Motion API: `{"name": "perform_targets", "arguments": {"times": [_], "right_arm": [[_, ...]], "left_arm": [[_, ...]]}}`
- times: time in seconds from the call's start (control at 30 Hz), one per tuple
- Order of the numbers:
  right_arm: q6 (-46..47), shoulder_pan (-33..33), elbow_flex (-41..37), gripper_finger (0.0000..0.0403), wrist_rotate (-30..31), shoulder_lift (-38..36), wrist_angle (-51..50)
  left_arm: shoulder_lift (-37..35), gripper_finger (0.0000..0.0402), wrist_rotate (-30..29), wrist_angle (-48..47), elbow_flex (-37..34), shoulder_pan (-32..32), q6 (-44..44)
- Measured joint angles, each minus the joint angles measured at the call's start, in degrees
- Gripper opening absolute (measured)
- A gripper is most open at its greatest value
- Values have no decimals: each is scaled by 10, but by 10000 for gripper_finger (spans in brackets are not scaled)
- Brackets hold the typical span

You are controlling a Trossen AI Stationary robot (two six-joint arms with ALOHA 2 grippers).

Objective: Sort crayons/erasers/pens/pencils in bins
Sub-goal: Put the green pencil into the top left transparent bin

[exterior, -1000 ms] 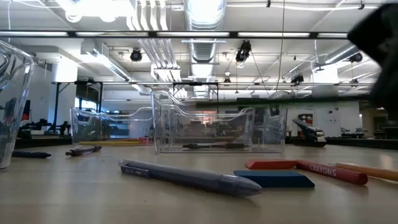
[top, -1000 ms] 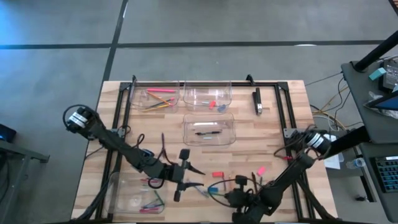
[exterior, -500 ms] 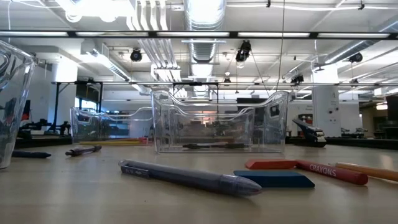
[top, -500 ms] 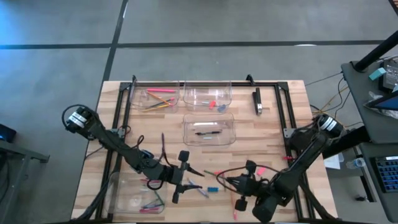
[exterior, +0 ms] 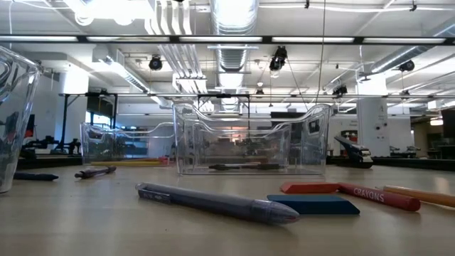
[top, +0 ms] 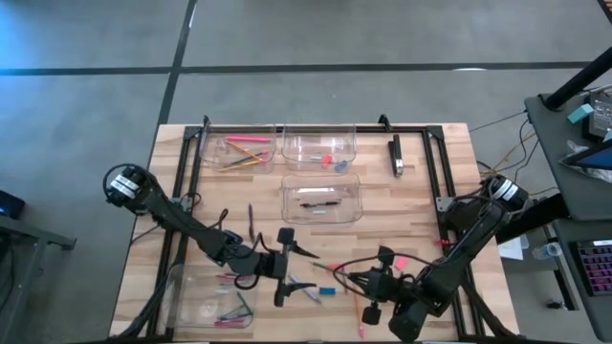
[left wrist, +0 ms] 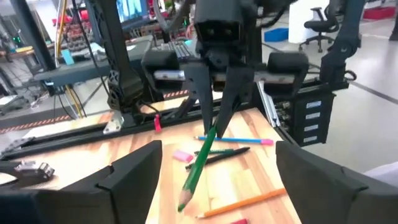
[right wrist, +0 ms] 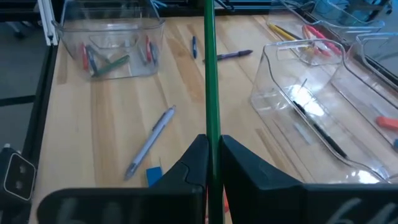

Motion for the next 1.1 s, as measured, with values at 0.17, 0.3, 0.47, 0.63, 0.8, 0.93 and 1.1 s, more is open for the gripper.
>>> {"name": "perform_targets", "arguments": {"times": [0.17,0.3,0.47,0.63,0.8,0.93,1.1], "right_arm": [[0,0,0,23,0,0,1],[0,0,0,23,0,0,2],[-1,0,0,23,1,0,3],[-1,0,0,23,1,0,4],[-2,0,0,23,2,0,5],[-2,0,0,23,1,0,5],[-1,0,-1,23,1,0,5]], "left_arm": [[0,297,2,0,-2,5,-11],[0,297,6,-3,-3,6,-15],[12,297,11,-2,-3,9,-15],[29,297,11,-1,1,21,-15],[40,293,11,1,10,32,-15],[45,266,17,0,15,33,-15],[46,210,32,1,16,35,-15]]}}
